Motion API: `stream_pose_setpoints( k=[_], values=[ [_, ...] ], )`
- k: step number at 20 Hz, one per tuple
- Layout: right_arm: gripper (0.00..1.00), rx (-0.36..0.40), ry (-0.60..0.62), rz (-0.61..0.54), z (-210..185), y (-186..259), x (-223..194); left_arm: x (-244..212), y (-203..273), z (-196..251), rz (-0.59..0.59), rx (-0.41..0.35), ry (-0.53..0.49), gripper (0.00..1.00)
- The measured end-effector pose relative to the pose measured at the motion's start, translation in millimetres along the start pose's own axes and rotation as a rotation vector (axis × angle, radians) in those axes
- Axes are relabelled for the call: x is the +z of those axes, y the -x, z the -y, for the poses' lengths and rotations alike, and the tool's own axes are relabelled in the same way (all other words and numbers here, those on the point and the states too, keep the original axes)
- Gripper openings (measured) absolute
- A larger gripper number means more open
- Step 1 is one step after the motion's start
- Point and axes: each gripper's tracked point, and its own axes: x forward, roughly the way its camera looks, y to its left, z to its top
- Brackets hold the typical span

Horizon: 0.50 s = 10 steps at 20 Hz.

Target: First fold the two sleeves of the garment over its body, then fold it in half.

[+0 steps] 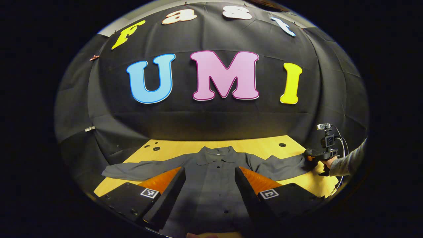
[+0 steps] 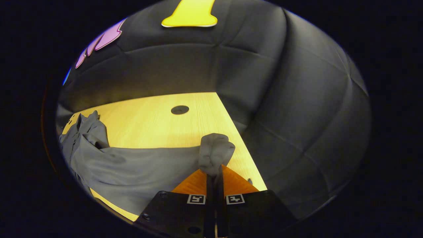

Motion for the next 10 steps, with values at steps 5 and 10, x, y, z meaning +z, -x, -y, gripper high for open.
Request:
stream_pose_setpoints(
  k=[5, 10],
  values=[
    [0.08, -0.009, 0.055, 0.078, -14, 45, 34, 6, 5, -25, 0.031, -0.03, 0.001, 0.95],
    [0.08, -0.058, 0.063, 0.18, -37, 120, 68, 12, 12, -66, 0.051, -0.081, 0.013, 0.95]
  ],
)
